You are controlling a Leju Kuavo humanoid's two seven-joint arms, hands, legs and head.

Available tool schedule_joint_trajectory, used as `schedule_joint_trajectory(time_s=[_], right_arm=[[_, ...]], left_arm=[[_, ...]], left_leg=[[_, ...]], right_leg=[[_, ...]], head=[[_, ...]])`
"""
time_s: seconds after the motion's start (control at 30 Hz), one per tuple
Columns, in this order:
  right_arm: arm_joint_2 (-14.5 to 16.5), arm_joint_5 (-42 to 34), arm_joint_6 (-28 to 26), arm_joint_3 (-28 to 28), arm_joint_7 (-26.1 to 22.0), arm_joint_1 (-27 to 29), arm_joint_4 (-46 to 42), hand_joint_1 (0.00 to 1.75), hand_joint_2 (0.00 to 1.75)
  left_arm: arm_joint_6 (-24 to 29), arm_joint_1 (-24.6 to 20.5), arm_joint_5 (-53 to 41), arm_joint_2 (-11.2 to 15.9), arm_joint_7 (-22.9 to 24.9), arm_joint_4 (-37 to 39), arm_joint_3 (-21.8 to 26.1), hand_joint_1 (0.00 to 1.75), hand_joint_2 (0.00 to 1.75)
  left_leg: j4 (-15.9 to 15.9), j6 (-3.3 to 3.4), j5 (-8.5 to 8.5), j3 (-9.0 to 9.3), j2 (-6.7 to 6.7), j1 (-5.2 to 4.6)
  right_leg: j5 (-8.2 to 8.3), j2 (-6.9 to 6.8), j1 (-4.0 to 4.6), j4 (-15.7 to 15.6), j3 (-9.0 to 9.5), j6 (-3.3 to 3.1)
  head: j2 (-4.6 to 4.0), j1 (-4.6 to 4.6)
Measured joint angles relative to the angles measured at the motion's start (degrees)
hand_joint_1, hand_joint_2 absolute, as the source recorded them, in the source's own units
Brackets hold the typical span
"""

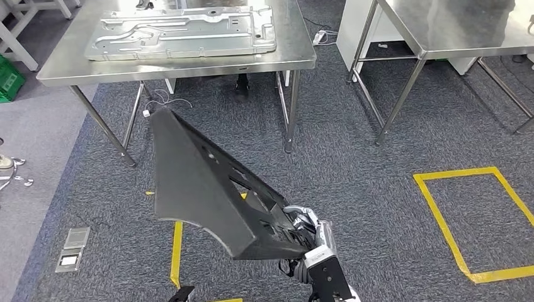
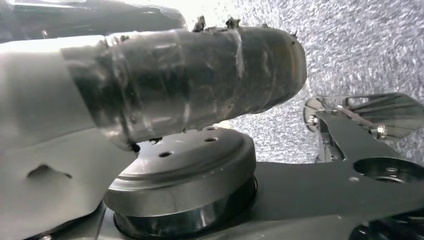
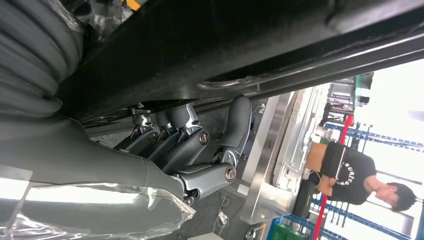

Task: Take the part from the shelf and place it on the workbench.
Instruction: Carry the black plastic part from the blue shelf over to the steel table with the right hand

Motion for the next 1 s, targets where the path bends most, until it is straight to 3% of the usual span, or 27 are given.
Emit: schedule_joint_trajectory(time_s=[0.07, 0.1, 0.23, 0.3, 0.4, 0.43, 0.47, 0.5, 0.57, 0.6, 0.63, 0.7, 0.73, 0.77, 0.83, 0.87, 0.9, 0.97, 1.0], right_arm=[[0.00, 0.11, 0.33, 0.00, 0.01, -0.06, 0.03, 1.75, 1.75], [0.01, 0.16, 0.41, 0.01, 0.01, -0.10, 0.03, 1.75, 1.75], [0.02, 0.20, 0.43, 0.03, 0.03, -0.21, 0.09, 1.75, 1.75], [0.02, 0.25, 0.43, 0.07, 0.03, -0.46, 0.10, 1.75, 1.75], [-0.01, 0.33, 0.43, 0.10, 0.05, -0.66, 0.27, 1.75, 1.75], [-0.03, 0.34, 0.43, 0.10, 0.09, -0.59, 0.38, 1.75, 1.75], [-0.04, 0.36, 0.43, 0.11, 0.14, -0.53, 0.50, 1.75, 1.75], [-0.04, 0.37, 0.43, 0.13, 0.17, -0.49, 0.60, 1.75, 1.75], [-0.07, 0.40, 0.43, 0.13, 0.23, -0.42, 0.74, 1.75, 1.75], [-0.09, 0.44, 0.44, 0.14, 0.28, -0.37, 0.79, 1.75, 1.75], [-0.16, 0.46, 0.44, 0.13, 0.34, -0.28, 0.84, 1.75, 1.75], [-0.26, 0.50, 0.45, 0.12, 0.45, -0.20, 0.90, 1.75, 1.75], [-0.31, 0.50, 0.45, 0.11, 0.47, -0.20, 0.91, 1.75, 1.75], [-0.30, 0.51, 0.45, 0.11, 0.48, -0.24, 0.91, 1.75, 1.75], [-0.30, 0.50, 0.45, 0.11, 0.49, -0.28, 0.91, 1.75, 1.75], [-0.30, 0.49, 0.45, 0.11, 0.50, -0.24, 0.92, 1.75, 1.75], [-0.30, 0.45, 0.45, 0.13, 0.51, -0.15, 0.93, 1.75, 1.75], [-0.31, 0.38, 0.45, 0.14, 0.52, 0.02, 0.97, 1.75, 1.75], [-0.32, 0.35, 0.45, 0.14, 0.52, 0.04, 0.99, 1.75, 1.75]], left_arm=[[0.00, -0.12, 0.00, 0.07, 0.03, -0.01, -0.01, 0.00, 0.00], [0.00, -0.19, 0.00, 0.08, 0.05, -0.02, -0.02, 0.00, 0.00], [0.00, -0.28, -0.01, -0.17, 0.03, -0.04, -0.02, 0.00, 0.00], [0.00, -0.30, -0.02, -0.37, -0.01, -0.04, -0.03, 0.00, 0.00], [0.00, -0.28, -0.02, -0.45, 0.01, -0.04, -0.07, 0.00, 0.00], [0.00, -0.18, -0.02, -0.47, 0.01, -0.04, -0.08, 0.00, 0.00], [0.00, -0.06, -0.02, -0.49, 0.00, -0.04, -0.09, 0.00, 0.00], [-0.01, 0.03, -0.02, -0.52, 0.00, -0.04, -0.09, 0.00, 0.00], [-0.03, 0.13, -0.02, -0.79, 0.05, -0.03, -0.15, 0.00, 0.00], [-0.05, 0.11, -0.03, -0.99, 0.09, -0.04, -0.20, 0.00, 0.00], [-0.05, 0.09, -0.04, -1.21, 0.07, -0.07, -0.24, 0.00, 0.00], [-0.03, -0.04, -0.06, -1.41, 0.02, -0.12, -0.27, 0.00, 0.00], [-0.01, -0.16, -0.07, -1.37, -0.03, -0.13, -0.27, 0.00, 0.00], [-0.01, -0.33, -0.07, -1.30, 0.03, -0.13, -0.30, 0.00, 0.00], [-0.02, -0.59, -0.07, -1.08, 0.22, -0.13, -0.37, 0.00, 0.00], [-0.02, -0.55, -0.07, -0.98, 0.32, -0.13, -0.41, 0.00, 0.00], [-0.02, -0.38, -0.07, -0.88, 0.37, -0.13, -0.44, 0.00, 0.00], [0.00, 0.05, -0.07, -0.74, 0.37, -0.11, -0.48, 0.00, 0.00], [0.01, 0.20, -0.07, -0.70, 0.38, -0.11, -0.49, 0.00, 0.00]], left_leg=[[-8.24, 0.35, 2.94, 4.36, 0.55, -0.09], [-10.71, 0.71, 3.24, 5.69, 0.70, -0.17], [-12.19, 2.50, 2.02, 6.80, 0.26, -0.15], [-12.29, 3.14, 1.47, 7.70, -0.04, -0.05], [-12.34, 3.57, 0.02, 9.21, -0.45, -0.32], [-12.36, 3.65, -0.66, 10.04, -0.63, -0.48], [-12.40, 3.70, -1.44, 11.09, -0.81, -0.69], [-12.47, 3.74, -2.27, 12.30, -0.93, -0.93], [-12.82, 3.74, -3.91, 14.30, -1.15, -1.27], [-13.20, 3.58, -4.67, 15.12, -1.37, -1.34], [-13.74, 3.40, -5.25, 16.06, -1.53, -1.33], [-13.58, 2.80, -4.87, 17.52, -1.71, -1.35], [-11.73, 2.51, -3.84, 17.20, -1.52, -1.37], [-8.51, 2.13, -2.53, 15.65, -1.28, -1.37], [-0.60, 1.42, -2.04, 10.05, -0.74, -1.13], [2.22, 1.08, -3.62, 7.04, -0.57, -0.90], [3.74, 0.75, -6.24, 4.40, -0.49, -0.66], [2.84, 0.08, -11.19, 0.77, -0.36, -0.26], [0.80, -0.21, -11.48, -0.28, -0.27, -0.09]], right_leg=[[-0.83, -0.02, 0.09, 0.16, 0.86, 0.62], [-1.16, -0.07, 0.18, 0.11, 1.15, 0.99], [-1.83, -0.23, 0.26, 0.93, 1.29, 2.28], [-3.17, -0.14, 0.15, 5.78, -1.54, 2.85], [-5.79, -0.05, 0.16, 16.71, -9.60, 3.06], [-6.01, -0.02, 0.24, 17.95, -11.53, 2.81], [-5.36, 0.05, 0.39, 17.18, -12.50, 2.36], [-3.58, 0.15, 0.67, 14.62, -12.61, 1.67], [3.06, 0.78, 1.69, 7.29, -11.51, -0.23], [5.23, 1.23, 2.20, 4.73, -10.70, -1.07], [6.42, 1.57, 2.56, 3.08, -9.80, -1.55], [5.20, 1.77, 2.62, 1.75, -7.43, -1.70], [4.85, 1.66, 2.42, 0.86, -6.00, -1.61], [4.41, 1.54, 2.21, 0.06, -4.58, -1.66], [3.15, 1.29, 1.75, -1.09, -1.85, -1.69], [2.32, 1.22, 1.56, -1.40, -0.63, -1.67], [1.39, 1.25, 1.36, -1.59, 0.60, -1.58], [-0.73, 1.47, 0.95, -1.77, 3.32, -1.31], [-1.89, 1.58, 0.76, -1.78, 4.78, -1.09]], head=[[0.00, 0.00], [0.00, 0.04], [0.00, 0.16], [0.00, 0.39], [0.00, 0.63], [0.00, 0.64], [0.00, 0.64], [0.00, 0.64], [0.00, 0.53], [0.00, 0.39], [0.00, 0.32], [0.00, 0.24], [0.00, 0.28], [0.00, 0.18], [0.00, 0.09], [0.00, 0.04], [0.00, 0.06], [0.00, 0.02], [0.00, 0.01]])
